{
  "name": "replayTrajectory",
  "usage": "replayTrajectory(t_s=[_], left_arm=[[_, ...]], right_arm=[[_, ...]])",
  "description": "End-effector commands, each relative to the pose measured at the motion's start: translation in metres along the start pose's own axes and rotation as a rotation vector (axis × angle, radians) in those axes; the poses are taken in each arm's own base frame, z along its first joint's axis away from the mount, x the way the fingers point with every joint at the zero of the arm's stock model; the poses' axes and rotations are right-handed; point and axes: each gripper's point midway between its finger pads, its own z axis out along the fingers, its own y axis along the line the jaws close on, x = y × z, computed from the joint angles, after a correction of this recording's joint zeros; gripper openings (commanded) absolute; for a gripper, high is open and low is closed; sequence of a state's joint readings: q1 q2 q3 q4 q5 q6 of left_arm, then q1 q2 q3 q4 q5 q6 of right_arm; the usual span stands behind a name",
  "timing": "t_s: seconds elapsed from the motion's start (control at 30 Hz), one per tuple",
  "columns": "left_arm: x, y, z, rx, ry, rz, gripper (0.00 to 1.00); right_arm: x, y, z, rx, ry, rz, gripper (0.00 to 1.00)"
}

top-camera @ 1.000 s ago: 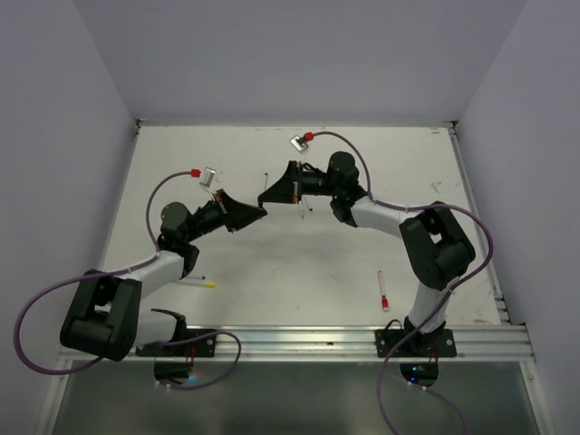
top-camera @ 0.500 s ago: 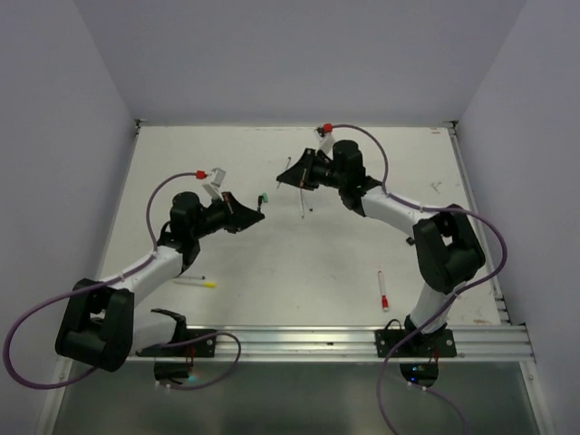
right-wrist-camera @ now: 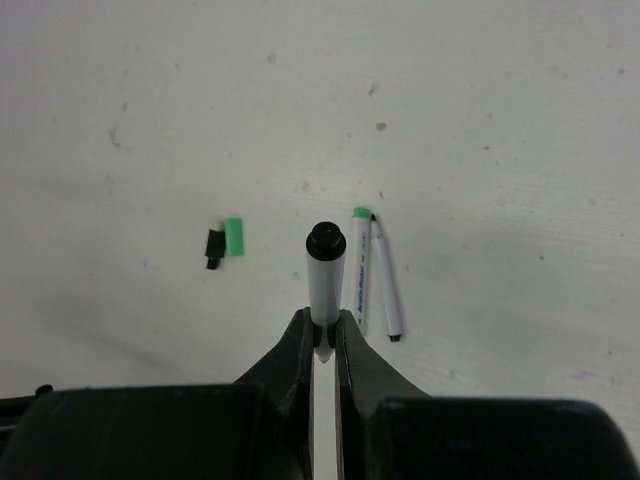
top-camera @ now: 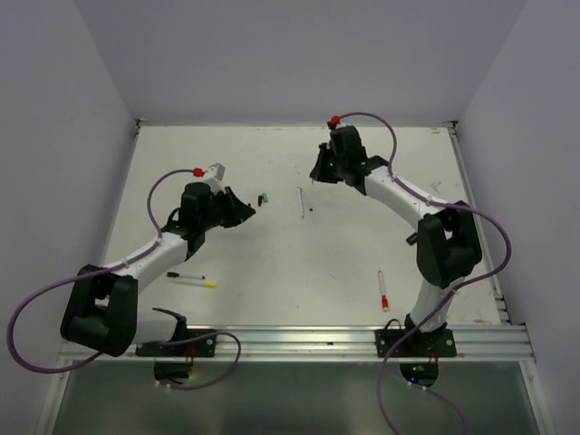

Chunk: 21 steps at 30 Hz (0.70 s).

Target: Open the pen caps

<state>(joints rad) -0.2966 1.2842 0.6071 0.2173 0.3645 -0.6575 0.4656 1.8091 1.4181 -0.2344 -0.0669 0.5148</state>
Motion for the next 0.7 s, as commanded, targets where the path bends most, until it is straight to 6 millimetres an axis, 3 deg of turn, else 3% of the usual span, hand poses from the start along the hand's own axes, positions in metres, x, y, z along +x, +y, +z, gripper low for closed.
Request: replayTrajectory(t_s=[0.0, 0.2, 0.53, 0.67], left_arm=[[-0.003, 0.045, 0.013, -0.230, -0.010, -0.027, 0.00], [-0.004, 0.066, 0.053, -0.290, 0.060, -0.038, 0.00], [-0.018, 0.095, 0.077, -0.431, 0.085, 0.007, 0.00], [-0.015, 0.104, 0.082, -0.471, 0.119, 0.009, 0.13]], right_arm=[[0.032, -0.043, 0.005, 0.167, 0.124, -0.094, 0.00], [0.058, -0.063, 0.026, 0.199, 0.215, -0.107, 0.00], [0.078, -0.077, 0.050, 0.226, 0.291, -0.126, 0.02], [0.082, -0.073, 0.054, 0.199, 0.311, -0.121, 0.07]])
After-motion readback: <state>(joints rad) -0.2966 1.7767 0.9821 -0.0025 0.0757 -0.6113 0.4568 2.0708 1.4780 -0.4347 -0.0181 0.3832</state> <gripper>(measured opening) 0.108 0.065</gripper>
